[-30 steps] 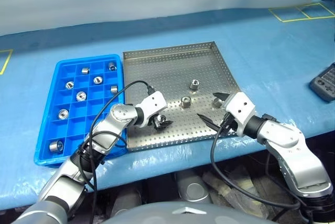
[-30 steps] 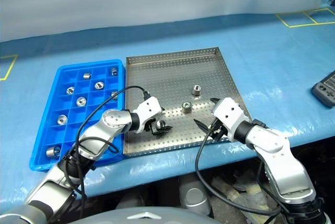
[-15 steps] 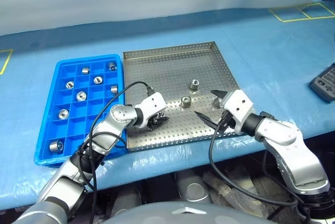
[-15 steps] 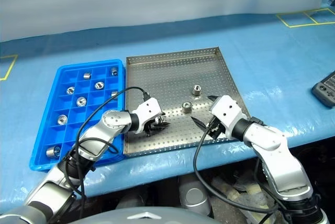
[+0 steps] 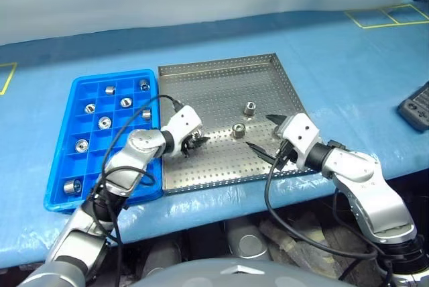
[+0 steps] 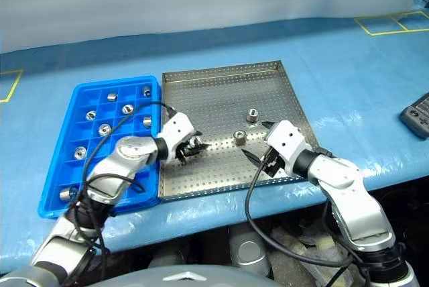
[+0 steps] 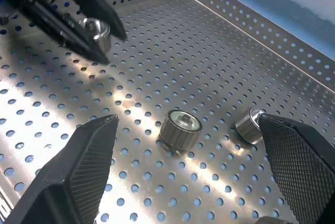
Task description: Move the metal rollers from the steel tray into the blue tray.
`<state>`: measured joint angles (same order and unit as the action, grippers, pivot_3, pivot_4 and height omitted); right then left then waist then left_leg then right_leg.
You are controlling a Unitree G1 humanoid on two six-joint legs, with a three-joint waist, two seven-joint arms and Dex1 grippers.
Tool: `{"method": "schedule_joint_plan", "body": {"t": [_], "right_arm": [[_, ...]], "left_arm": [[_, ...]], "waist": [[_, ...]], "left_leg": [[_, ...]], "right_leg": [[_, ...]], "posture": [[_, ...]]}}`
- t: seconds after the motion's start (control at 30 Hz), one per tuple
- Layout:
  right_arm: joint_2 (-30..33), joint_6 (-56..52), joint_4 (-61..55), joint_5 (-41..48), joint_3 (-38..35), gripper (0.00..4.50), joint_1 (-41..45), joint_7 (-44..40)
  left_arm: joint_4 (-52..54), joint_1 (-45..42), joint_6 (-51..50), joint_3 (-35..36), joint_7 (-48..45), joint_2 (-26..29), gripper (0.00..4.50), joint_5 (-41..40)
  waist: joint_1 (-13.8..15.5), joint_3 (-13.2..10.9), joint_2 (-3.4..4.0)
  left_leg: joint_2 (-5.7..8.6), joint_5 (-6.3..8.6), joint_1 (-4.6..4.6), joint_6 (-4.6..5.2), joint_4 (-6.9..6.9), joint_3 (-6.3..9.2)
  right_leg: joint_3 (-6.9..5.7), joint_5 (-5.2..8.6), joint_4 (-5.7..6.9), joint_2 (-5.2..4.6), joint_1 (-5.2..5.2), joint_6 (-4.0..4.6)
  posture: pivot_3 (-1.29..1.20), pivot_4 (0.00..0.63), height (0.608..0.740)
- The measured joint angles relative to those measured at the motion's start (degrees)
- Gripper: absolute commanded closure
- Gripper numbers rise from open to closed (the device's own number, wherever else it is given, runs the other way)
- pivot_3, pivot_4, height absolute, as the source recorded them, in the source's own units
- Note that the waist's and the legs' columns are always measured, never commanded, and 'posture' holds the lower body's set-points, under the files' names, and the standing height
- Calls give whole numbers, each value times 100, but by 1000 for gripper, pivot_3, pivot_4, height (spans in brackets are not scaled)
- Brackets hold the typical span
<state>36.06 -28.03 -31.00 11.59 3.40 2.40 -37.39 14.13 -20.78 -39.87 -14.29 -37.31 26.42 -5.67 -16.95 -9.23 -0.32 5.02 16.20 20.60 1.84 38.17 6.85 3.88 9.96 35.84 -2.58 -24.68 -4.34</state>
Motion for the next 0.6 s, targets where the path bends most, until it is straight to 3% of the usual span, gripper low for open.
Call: {"method": "schedule_joint_plan", "body": {"t": [0.23, 0.4, 0.6], "right_arm": [[-245, 59, 441, 124, 533, 0, 541, -452], [-377, 252, 798, 209, 845, 0, 1011, -858], [-667, 380, 1060, 228, 1291, 0, 1271, -1155]], "left_arm": [[1146, 810, -550, 1176, 194, 789, 2793, -173], [1865, 1448, -971, 1822, 482, 992, 2793, -175], [2240, 1896, -1227, 2055, 868, 951, 2793, -166]], "waist": [[245, -2, 2], [715, -3, 0], [1280, -3, -1]], "left_leg": [[-3, 1, -2, -1, -2, 0], [-2, 2, -1, -4, -3, 2], [-1, 3, 0, -8, -5, 6]], "right_leg": [[1, -1, 0, 3, -4, 3], [-2, -19, -2, 3, -7, 33], [-7, -19, -4, 2, -8, 40]], "posture": [[-155, 150, 740], [-77, 150, 740], [-28, 150, 740]]}}
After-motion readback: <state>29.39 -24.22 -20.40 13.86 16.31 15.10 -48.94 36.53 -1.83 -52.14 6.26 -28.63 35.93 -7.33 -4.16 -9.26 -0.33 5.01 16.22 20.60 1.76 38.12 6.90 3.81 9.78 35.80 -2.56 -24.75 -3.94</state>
